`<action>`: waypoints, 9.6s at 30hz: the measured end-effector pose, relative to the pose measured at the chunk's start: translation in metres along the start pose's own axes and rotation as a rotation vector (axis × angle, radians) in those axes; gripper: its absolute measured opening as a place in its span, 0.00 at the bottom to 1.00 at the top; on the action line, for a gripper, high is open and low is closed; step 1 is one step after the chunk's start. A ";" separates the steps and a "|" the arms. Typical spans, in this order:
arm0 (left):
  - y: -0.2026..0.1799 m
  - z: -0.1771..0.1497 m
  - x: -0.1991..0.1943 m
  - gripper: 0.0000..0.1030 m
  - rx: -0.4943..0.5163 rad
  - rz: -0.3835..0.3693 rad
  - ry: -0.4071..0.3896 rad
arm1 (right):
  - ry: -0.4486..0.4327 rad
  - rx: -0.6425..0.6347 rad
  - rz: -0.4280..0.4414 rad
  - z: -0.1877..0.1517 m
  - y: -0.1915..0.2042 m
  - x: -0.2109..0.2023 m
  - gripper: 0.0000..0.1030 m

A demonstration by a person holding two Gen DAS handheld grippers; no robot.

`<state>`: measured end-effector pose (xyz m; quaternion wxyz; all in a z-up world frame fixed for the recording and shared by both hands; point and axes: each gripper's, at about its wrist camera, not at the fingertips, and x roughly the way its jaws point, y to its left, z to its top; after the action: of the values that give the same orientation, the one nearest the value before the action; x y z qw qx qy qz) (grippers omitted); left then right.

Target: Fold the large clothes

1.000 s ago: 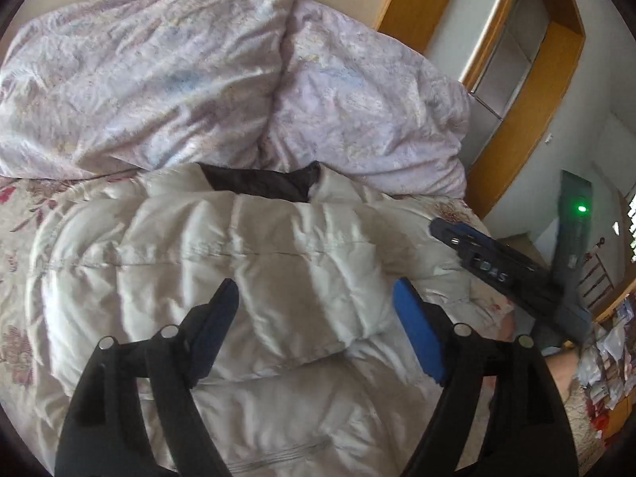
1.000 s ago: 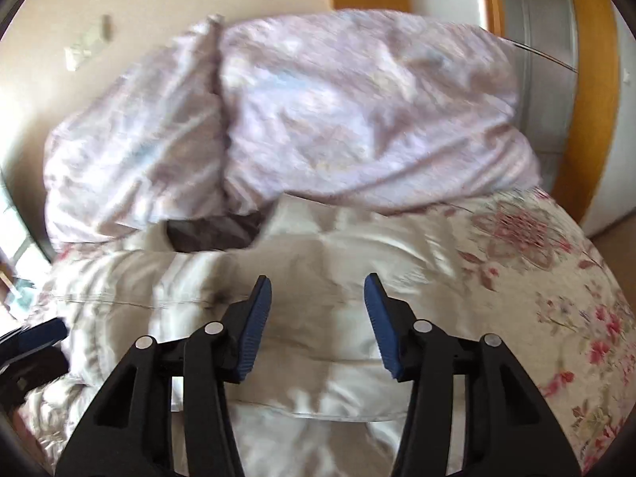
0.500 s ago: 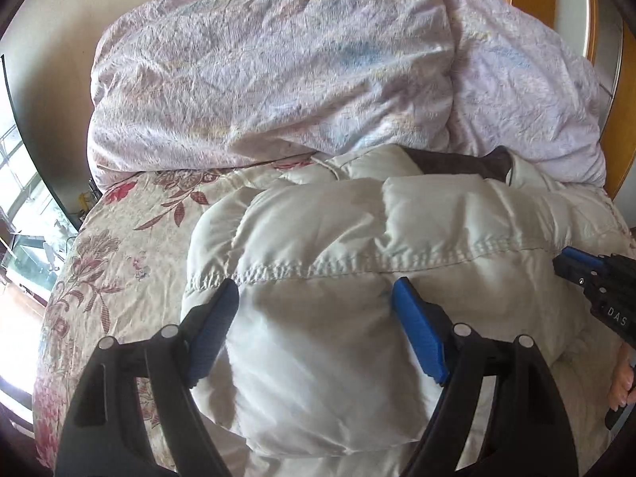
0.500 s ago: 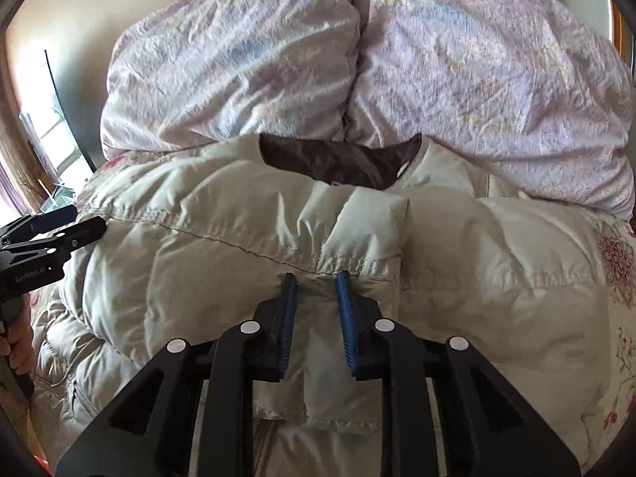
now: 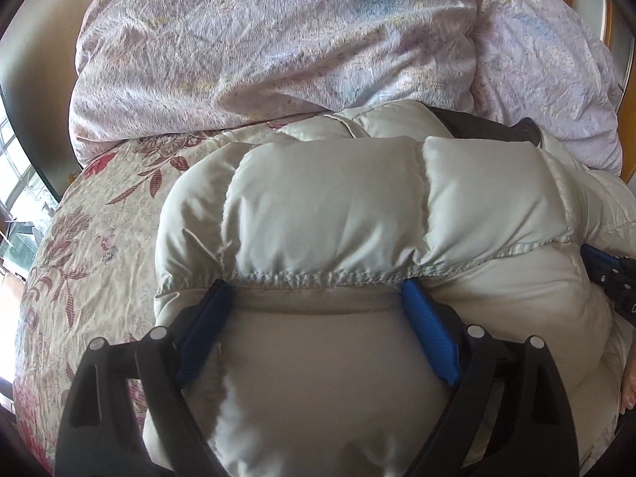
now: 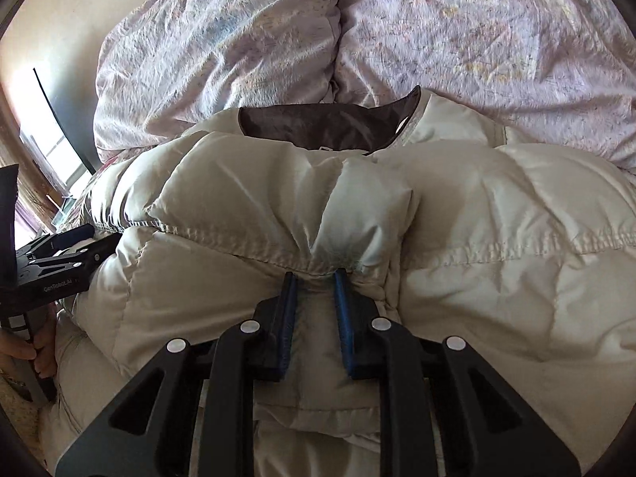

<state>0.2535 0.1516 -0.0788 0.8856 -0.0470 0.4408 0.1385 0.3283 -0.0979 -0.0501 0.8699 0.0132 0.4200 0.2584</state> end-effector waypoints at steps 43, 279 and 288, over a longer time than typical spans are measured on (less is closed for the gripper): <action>0.134 -0.203 -0.121 0.75 -0.271 -0.685 0.061 | 0.067 0.567 0.283 -0.222 -0.208 -0.215 0.81; 0.122 -0.054 -0.054 0.98 -0.542 -0.334 -0.042 | -0.166 0.911 0.055 -0.098 -0.207 -0.127 0.83; 0.092 -0.074 -0.034 0.92 -0.706 -0.468 0.025 | -0.106 0.946 0.081 -0.096 -0.185 -0.091 0.72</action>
<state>0.1511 0.2173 -0.0927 0.8173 -0.4479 0.3545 0.0753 0.2922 -0.3190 -0.0906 0.7778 0.4372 0.4459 0.0718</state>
